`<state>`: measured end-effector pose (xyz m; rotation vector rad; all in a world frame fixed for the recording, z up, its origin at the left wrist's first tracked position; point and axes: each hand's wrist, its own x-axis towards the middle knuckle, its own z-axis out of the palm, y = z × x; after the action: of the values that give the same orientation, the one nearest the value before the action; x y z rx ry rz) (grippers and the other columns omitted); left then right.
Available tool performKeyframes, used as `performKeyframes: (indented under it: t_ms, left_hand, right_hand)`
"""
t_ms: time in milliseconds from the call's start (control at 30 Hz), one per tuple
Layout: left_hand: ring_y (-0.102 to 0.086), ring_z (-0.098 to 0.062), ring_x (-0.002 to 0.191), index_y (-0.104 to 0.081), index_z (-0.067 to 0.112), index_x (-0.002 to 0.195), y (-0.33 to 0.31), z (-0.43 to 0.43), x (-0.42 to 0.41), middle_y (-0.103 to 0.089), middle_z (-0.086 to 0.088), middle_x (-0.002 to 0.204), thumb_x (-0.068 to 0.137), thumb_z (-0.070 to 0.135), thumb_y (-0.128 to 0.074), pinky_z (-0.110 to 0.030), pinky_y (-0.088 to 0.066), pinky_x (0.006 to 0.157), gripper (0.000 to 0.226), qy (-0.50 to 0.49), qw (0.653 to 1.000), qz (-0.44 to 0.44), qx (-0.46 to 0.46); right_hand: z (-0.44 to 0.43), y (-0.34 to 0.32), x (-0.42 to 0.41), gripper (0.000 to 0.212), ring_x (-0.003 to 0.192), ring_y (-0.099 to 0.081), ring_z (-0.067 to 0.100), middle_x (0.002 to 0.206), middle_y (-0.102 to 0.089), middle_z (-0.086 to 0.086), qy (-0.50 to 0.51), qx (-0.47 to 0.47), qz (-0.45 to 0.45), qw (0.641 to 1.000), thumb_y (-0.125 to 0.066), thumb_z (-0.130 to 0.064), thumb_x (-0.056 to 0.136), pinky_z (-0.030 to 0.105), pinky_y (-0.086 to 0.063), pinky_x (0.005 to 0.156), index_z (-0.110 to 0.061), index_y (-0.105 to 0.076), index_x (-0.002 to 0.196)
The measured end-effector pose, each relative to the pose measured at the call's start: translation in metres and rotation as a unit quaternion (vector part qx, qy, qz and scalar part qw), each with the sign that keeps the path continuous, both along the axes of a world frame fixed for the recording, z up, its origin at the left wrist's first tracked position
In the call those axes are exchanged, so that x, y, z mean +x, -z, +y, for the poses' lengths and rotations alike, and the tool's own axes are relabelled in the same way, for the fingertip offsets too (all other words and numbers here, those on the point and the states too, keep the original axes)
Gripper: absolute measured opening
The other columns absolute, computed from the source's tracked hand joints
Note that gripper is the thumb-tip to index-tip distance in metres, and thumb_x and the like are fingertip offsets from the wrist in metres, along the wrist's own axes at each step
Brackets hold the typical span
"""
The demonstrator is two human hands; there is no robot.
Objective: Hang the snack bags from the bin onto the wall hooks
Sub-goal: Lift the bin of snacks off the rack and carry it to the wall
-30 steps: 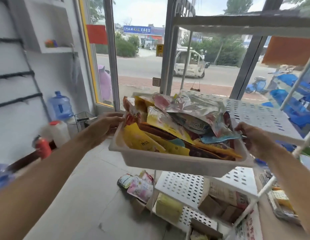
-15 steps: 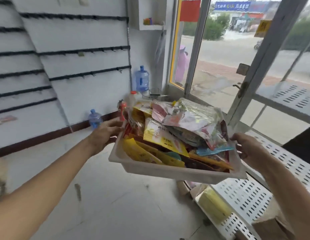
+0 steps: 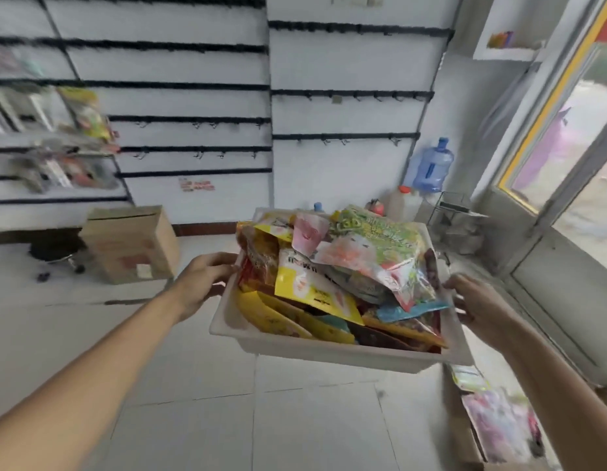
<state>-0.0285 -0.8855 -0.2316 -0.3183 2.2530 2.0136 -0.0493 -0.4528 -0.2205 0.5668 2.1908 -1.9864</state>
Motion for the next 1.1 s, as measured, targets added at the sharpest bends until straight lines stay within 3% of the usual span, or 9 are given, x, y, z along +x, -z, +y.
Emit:
performKeyframes:
  t_ms: [100,167,300,500,700,1100]
  left_hand:
    - [-0.060,-0.022,0.083,-0.068,0.014,0.104,-0.001,-0.048,0.000,-0.068,-0.010,0.095,0.094,0.006,-0.056,-0.024,-0.048,0.064,0.018,-0.050,0.999,-0.009,0.000]
    - [-0.060,-0.023,0.086,-0.069,0.015,0.106,-0.002,-0.081,-0.002,-0.068,-0.009,0.096,0.094,0.007,-0.056,-0.029,-0.046,0.070,0.019,-0.073,0.997,-0.006,0.004]
    - [-0.060,-0.023,0.090,-0.066,0.013,0.116,-0.001,-0.136,0.000,-0.069,-0.008,0.101,0.093,0.006,-0.058,-0.033,-0.043,0.076,0.026,-0.129,0.992,-0.007,0.001]
    - [-0.064,-0.023,0.087,-0.068,0.014,0.112,0.005,-0.196,0.003,-0.072,-0.008,0.097,0.094,0.004,-0.054,-0.031,-0.047,0.074,0.025,-0.199,0.980,-0.018,0.004]
    - [-0.065,-0.023,0.083,-0.069,0.018,0.101,0.007,-0.243,-0.016,-0.074,-0.003,0.086,0.094,0.004,-0.054,-0.035,-0.049,0.079,0.022,-0.281,0.959,-0.026,0.002]
    - [-0.063,-0.025,0.083,-0.071,0.013,0.103,-0.001,-0.354,-0.076,-0.072,-0.011,0.090,0.089,0.003,-0.057,-0.038,-0.048,0.081,0.021,-0.414,0.910,-0.006,0.015]
  right_hand:
    - [-0.054,0.005,-0.038,0.016,0.077,-0.058,0.021,0.089,-0.061,0.009,-0.046,0.004,-0.002,0.999,-0.046,-0.007,0.091,0.030,-0.045,0.064,-0.014,-0.057,0.083]
    - [-0.088,0.010,-0.061,0.012,0.082,-0.058,0.023,0.092,-0.060,0.012,-0.073,-0.005,0.000,0.997,-0.046,-0.008,0.091,0.036,-0.047,0.072,-0.010,-0.059,0.093]
    - [-0.153,0.017,-0.098,0.013,0.079,-0.058,0.022,0.089,-0.058,0.012,-0.124,-0.004,0.007,0.992,-0.044,-0.007,0.093,0.033,-0.047,0.066,-0.010,-0.054,0.086]
    - [-0.241,0.018,-0.153,0.019,0.076,-0.057,0.020,0.083,-0.057,0.008,-0.175,-0.001,0.009,0.985,-0.046,-0.007,0.091,0.032,-0.046,0.063,-0.015,-0.054,0.075]
    - [-0.314,0.028,-0.217,0.014,0.084,-0.060,0.022,0.091,-0.061,0.010,-0.233,-0.016,-0.008,0.972,-0.045,-0.009,0.092,0.036,-0.050,0.070,-0.012,-0.059,0.094]
    - [-0.478,0.007,-0.350,0.013,0.085,-0.061,0.022,0.094,-0.062,0.012,-0.357,0.001,0.008,0.934,-0.046,-0.015,0.097,0.035,-0.051,0.068,-0.010,-0.058,0.096]
